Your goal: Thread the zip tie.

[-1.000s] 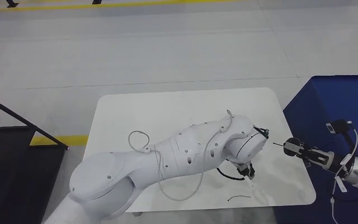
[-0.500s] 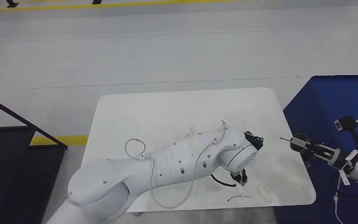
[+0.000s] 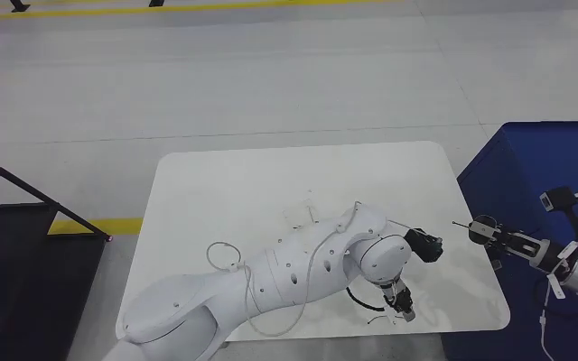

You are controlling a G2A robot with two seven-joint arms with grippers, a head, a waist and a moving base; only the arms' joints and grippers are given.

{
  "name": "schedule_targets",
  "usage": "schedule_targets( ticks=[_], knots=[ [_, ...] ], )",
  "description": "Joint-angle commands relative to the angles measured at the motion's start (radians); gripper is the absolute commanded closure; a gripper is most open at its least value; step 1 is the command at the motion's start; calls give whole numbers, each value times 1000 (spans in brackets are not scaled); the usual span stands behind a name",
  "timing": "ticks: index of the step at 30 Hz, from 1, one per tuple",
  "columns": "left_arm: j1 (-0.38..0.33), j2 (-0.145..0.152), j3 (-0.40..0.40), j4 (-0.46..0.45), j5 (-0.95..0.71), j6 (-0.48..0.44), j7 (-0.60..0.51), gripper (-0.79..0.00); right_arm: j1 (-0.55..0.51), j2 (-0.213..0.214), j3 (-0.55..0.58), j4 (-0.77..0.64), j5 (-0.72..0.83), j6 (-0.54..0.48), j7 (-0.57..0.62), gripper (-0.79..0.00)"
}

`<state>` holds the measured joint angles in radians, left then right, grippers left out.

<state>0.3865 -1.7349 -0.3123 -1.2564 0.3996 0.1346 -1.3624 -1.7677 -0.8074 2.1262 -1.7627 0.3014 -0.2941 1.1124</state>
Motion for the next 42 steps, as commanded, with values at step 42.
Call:
schedule_targets(
  ticks=[42],
  knots=[
    [17,100,-247,-99,239,193,11,-785,0,0,0,0,0,0,0,0]
  ],
)
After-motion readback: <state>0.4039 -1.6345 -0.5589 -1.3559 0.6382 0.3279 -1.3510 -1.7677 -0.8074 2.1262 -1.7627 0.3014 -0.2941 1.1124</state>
